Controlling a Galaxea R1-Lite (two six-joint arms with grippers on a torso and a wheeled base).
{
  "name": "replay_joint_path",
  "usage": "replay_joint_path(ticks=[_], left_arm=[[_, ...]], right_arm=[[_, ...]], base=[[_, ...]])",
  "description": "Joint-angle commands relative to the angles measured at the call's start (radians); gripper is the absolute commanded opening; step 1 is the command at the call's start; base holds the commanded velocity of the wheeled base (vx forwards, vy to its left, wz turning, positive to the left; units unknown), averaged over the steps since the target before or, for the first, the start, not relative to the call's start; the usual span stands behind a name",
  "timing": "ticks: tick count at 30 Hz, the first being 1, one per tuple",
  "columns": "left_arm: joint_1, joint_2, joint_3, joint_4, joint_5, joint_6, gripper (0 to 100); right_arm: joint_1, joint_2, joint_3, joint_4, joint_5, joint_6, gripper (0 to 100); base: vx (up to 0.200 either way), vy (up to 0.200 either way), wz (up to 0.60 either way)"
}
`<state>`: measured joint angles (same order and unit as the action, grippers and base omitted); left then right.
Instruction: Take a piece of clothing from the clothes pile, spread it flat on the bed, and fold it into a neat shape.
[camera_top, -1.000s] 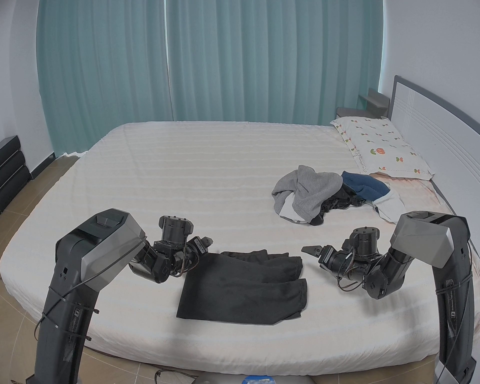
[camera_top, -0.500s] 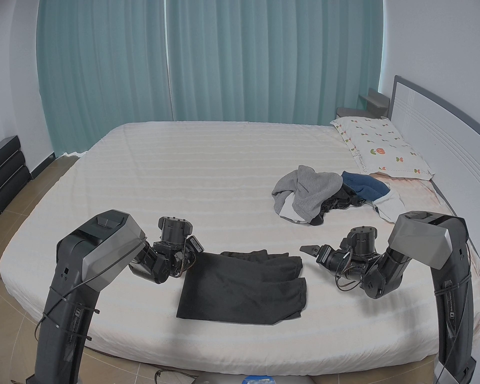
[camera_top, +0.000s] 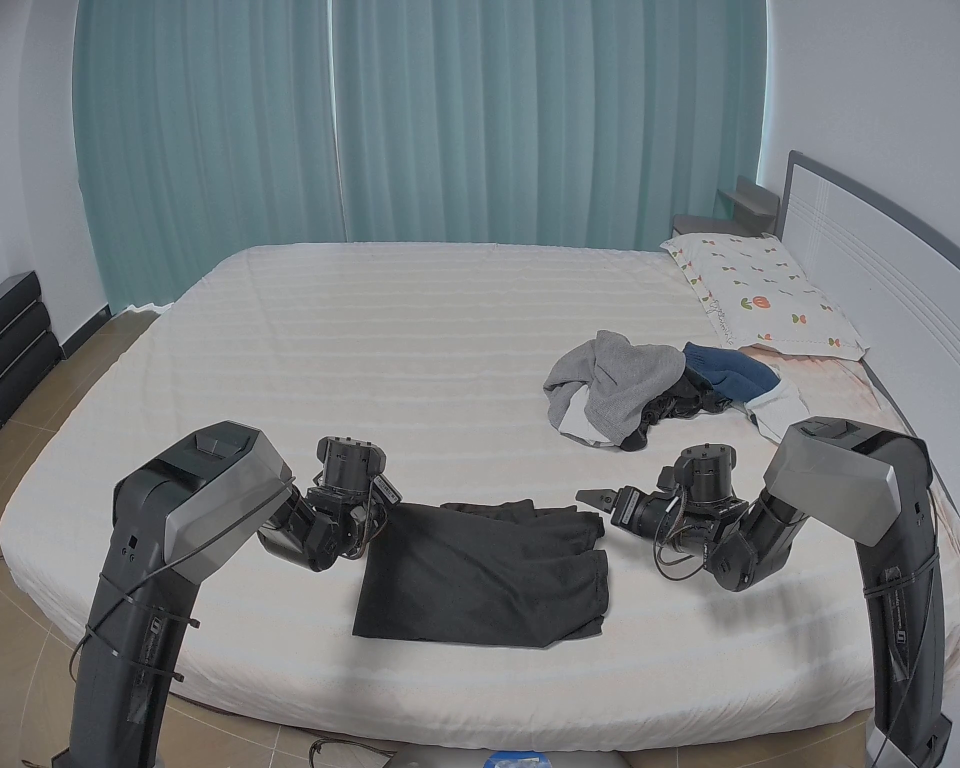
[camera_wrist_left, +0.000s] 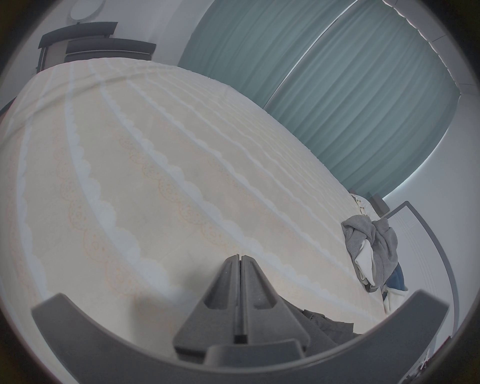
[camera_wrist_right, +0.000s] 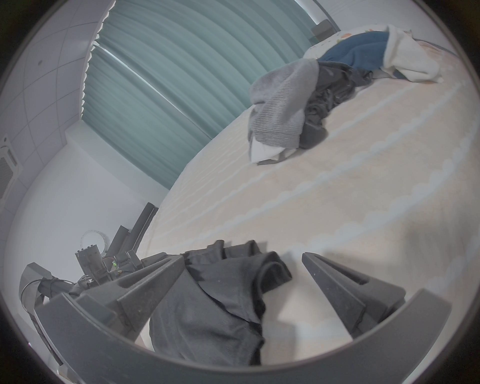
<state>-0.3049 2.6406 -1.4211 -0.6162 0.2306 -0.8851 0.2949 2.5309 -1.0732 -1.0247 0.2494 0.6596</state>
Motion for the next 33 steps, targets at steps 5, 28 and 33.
replay_joint_path(ticks=[5, 28, 33], left_arm=[[0.0, -0.002, 0.002, 0.0, 0.003, -0.002, 0], [0.0, 0.001, 0.001, 0.0, 0.026, -0.002, 0], [0.0, 0.002, 0.001, -0.013, 0.03, 0.0, 0]], right_arm=[[0.036, 0.035, -0.09, 0.072, 0.002, -0.001, 100], [0.017, 0.028, -0.134, 0.133, -0.09, -0.003, 0], [0.003, 0.035, -0.142, 0.127, -0.099, -0.003, 0]], base=[[0.0, 0.0, 0.0], [0.0, 0.0, 0.0], [0.0, 0.0, 0.0]])
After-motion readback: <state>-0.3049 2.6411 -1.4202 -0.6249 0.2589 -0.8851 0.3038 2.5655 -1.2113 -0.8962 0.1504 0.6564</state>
